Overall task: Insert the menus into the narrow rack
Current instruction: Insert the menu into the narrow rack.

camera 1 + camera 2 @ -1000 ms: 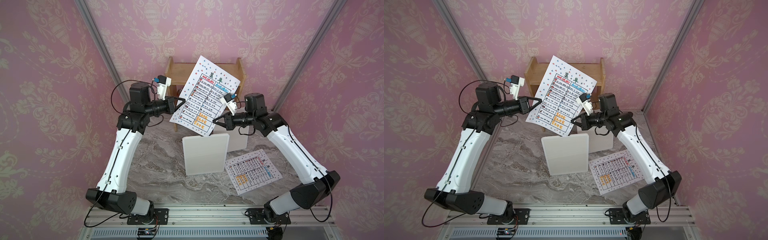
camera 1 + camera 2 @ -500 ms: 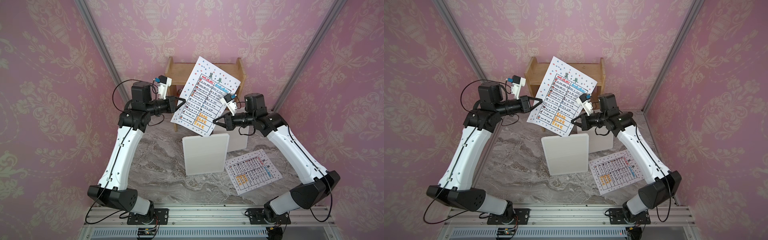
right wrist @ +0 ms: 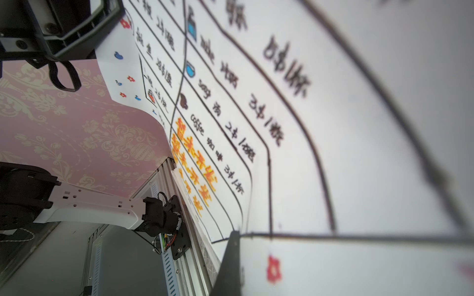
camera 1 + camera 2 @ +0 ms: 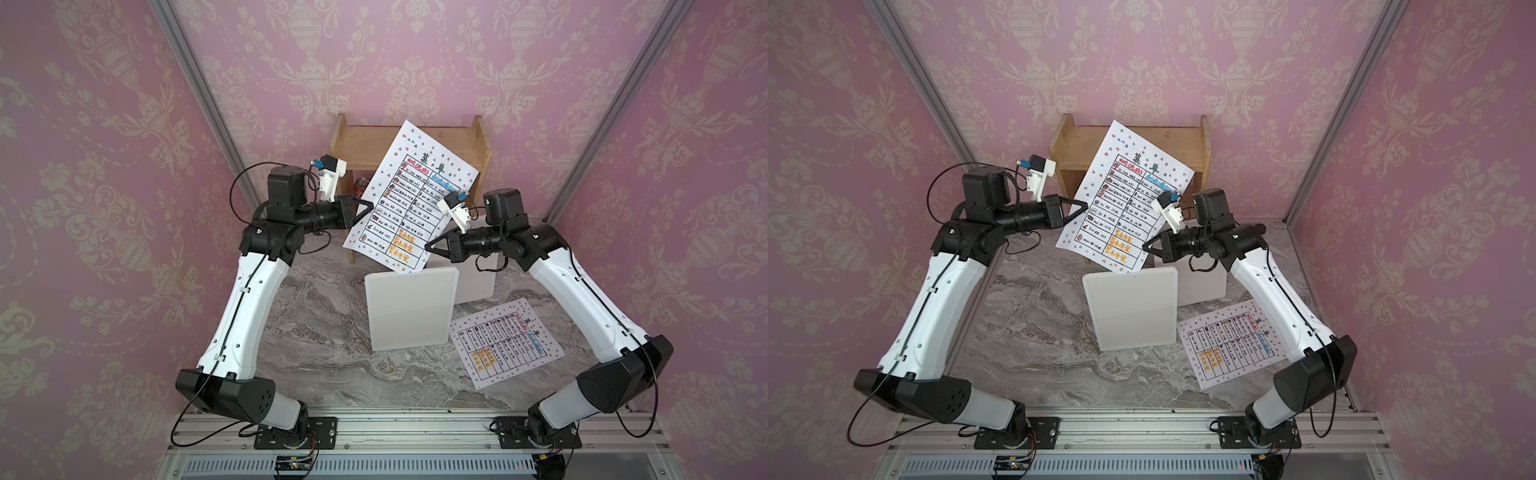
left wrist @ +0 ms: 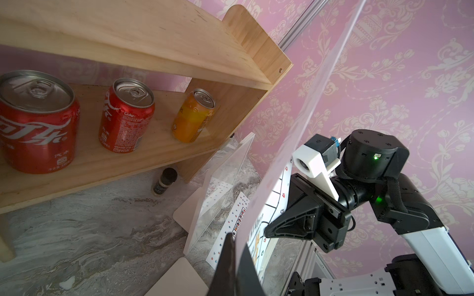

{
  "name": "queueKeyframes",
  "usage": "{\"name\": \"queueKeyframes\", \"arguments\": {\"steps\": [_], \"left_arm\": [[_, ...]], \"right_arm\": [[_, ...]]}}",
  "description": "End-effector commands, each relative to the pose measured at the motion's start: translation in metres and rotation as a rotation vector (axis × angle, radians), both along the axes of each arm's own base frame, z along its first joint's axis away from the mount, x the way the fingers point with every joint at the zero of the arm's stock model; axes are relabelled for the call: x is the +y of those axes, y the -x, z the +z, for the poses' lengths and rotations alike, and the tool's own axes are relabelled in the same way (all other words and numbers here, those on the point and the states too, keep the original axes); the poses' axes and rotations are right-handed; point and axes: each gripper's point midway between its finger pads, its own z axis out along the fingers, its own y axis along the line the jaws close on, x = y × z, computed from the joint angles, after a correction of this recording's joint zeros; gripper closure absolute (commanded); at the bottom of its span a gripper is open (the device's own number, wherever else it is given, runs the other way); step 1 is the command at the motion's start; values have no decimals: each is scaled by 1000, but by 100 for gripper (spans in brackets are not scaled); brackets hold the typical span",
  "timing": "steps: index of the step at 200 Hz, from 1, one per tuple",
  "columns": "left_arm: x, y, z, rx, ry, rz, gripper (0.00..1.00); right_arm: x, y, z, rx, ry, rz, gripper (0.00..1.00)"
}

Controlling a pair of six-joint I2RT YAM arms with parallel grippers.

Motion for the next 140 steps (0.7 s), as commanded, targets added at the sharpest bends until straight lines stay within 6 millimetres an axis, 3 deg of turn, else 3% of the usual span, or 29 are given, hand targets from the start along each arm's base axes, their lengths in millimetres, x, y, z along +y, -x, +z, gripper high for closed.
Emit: {"name": "queueKeyframes", "arguments": {"steps": [1,77,140], "left_arm": [[-1,4,-1,5,4,17,100],[-4,11,-5,-3,2,11,100],[-4,14,4,-13,-2,7,100]], "right_arm": [[-3,1,2,-7,9,-2,100],[-7,1,4,-24,16,-13,100],[-8,2,4,-21,9,-5,100]]}}
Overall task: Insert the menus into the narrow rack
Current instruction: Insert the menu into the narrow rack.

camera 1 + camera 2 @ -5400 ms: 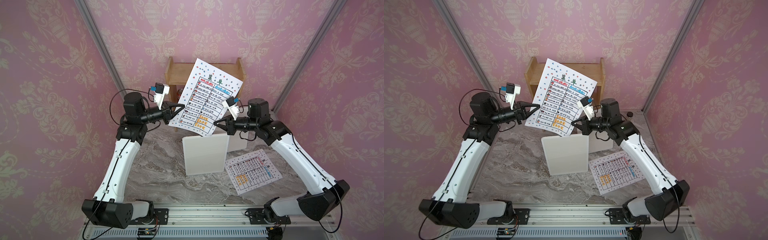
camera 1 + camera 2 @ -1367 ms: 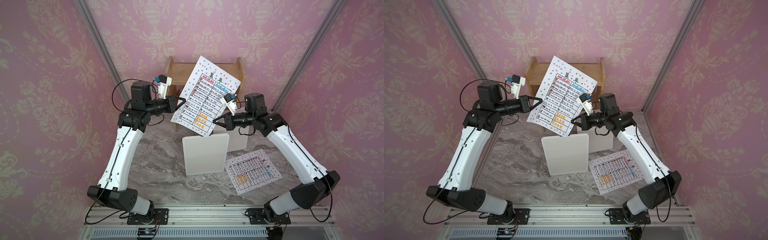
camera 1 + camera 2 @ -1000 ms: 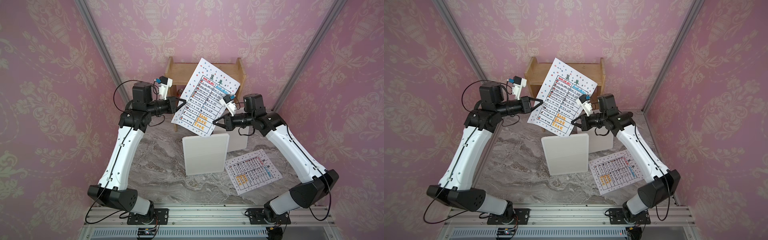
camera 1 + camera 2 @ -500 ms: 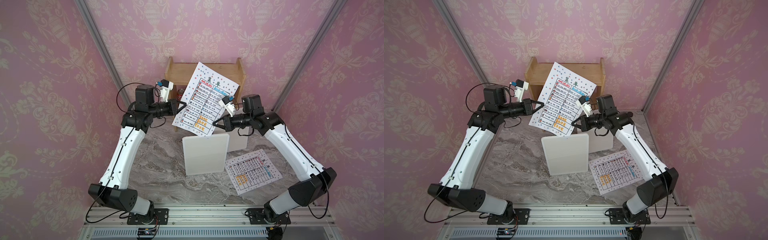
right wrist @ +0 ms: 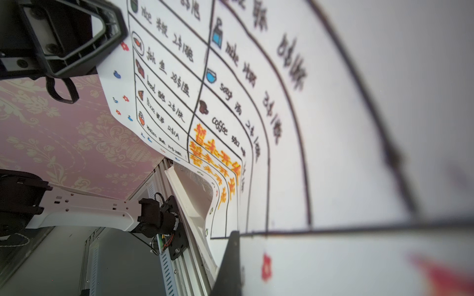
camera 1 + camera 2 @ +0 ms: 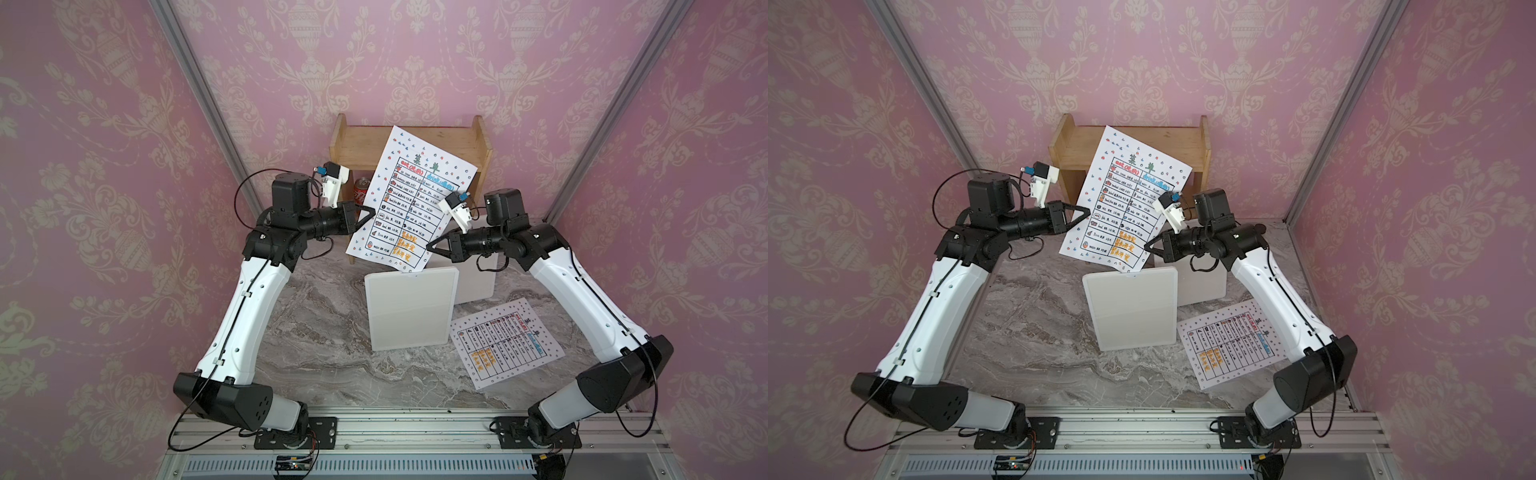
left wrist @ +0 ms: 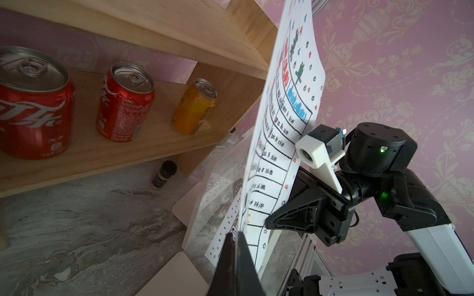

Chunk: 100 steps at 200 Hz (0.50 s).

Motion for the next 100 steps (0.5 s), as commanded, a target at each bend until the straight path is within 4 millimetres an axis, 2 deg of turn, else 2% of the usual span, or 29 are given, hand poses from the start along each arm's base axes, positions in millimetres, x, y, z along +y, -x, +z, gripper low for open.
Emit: {"name": "queueKeyframes", "arguments": {"steps": [1,100], "left_arm": [[0,7,14,-30,-1,4,100],[-4,17,30,-24,41,-25,100]], "right_arm": [[-4,5,7,-28,-1,11,100],[-8,9,8,-38,-19,19,100]]}}
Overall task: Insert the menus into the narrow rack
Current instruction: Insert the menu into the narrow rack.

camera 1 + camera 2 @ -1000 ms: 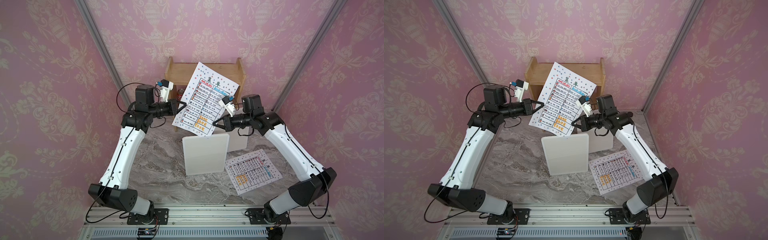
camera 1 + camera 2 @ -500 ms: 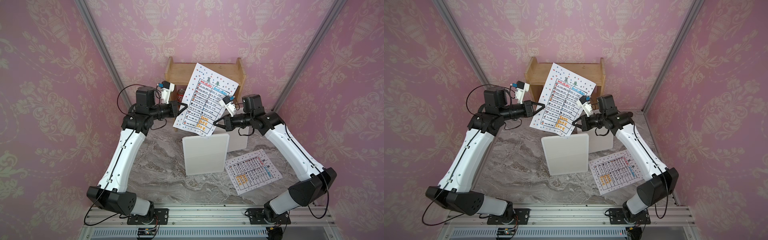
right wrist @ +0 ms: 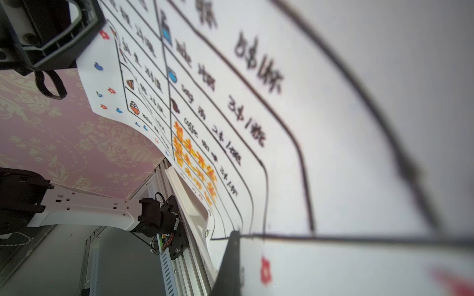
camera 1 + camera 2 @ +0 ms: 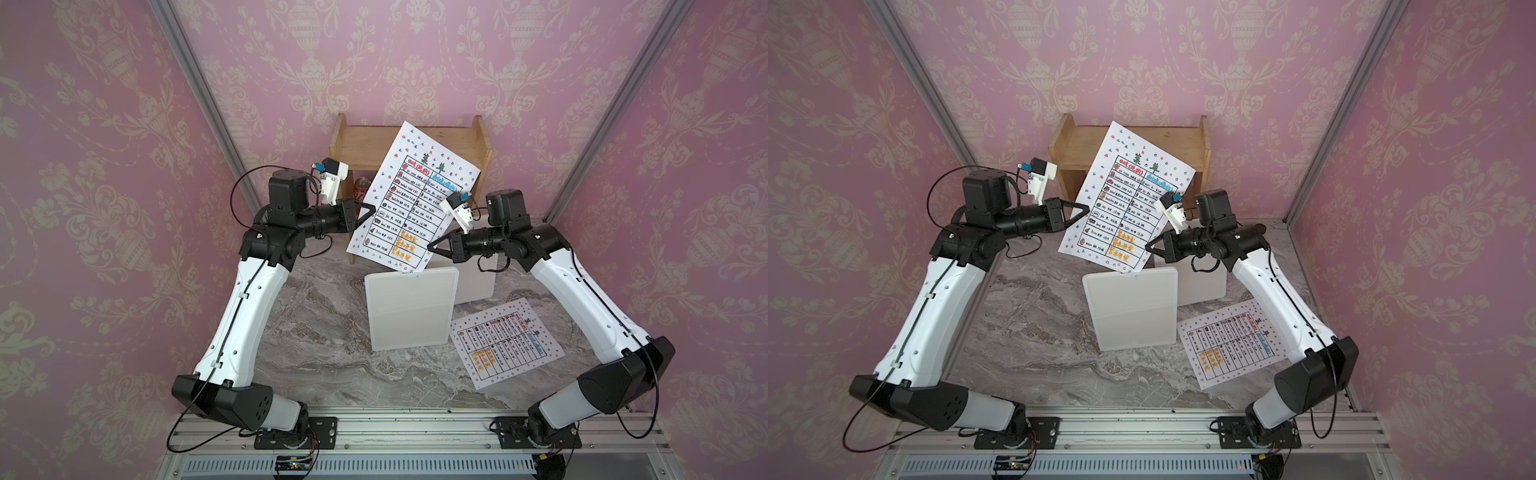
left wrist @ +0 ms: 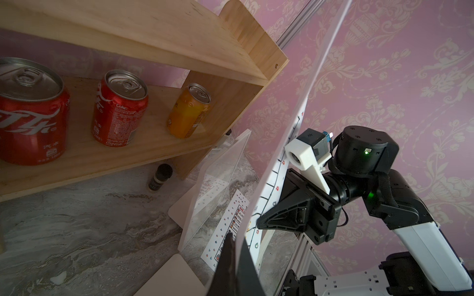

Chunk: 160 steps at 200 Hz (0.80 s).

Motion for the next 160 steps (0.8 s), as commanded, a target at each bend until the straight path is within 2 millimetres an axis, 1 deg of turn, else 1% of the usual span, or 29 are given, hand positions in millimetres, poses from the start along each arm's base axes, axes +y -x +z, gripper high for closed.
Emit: {"name": "queueKeyframes", "arguments": {"steps": [1,36,105,160], "left_arm": [[-2,11,16,-13,29,-18,100],[-6,15,13,-4,31,-28,100],[-14,19,19,8,56,-54,100],[-13,22,21,10,47,-54,100]], "right_arm": [[-4,9,8,-31,-12,20,100],[-4,9,5,-23,-12,23,100],[-6,10,3,-27,-5,25,100],[-10,12,5,-34,-11,24,100]]}}
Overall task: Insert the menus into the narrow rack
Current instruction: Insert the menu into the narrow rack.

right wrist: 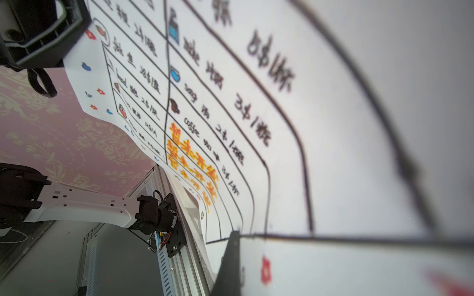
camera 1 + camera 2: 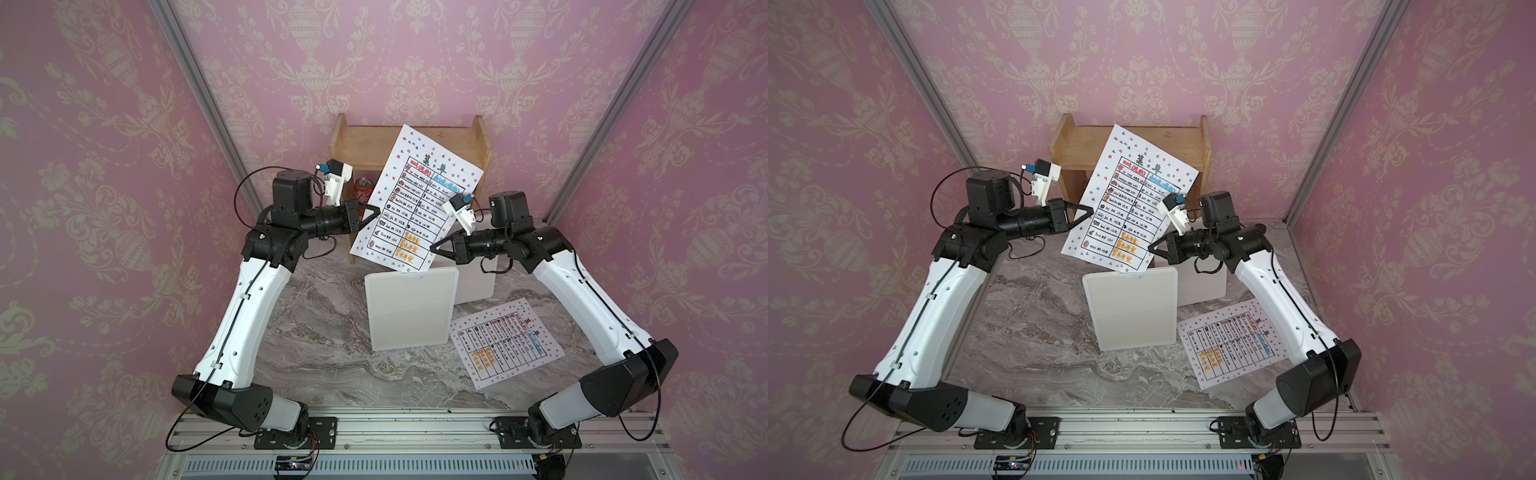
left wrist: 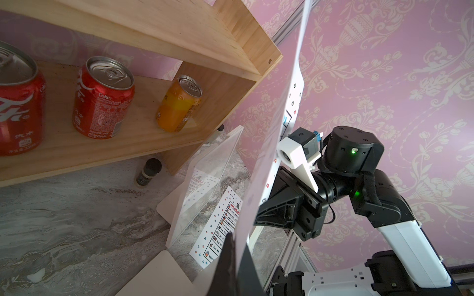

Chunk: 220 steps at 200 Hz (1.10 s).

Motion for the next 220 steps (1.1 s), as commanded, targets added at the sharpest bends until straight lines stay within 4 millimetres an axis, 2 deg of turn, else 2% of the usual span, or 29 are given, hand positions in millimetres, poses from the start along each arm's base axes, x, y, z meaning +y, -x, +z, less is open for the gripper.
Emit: {"name": "queueKeyframes", "arguments": {"steps": [1,130,220], "left_arm": [[-3,15,19,-27,22,-35,100],[-4,20,8,-10,9,-53,100],[-7,24,0,3,6,-84,100]], "right_arm": [[-5,9,10,-33,-14,15,100],[-13,15,9,-56,-6,16,100],[-16,23,1,-58,14,31,100]]}}
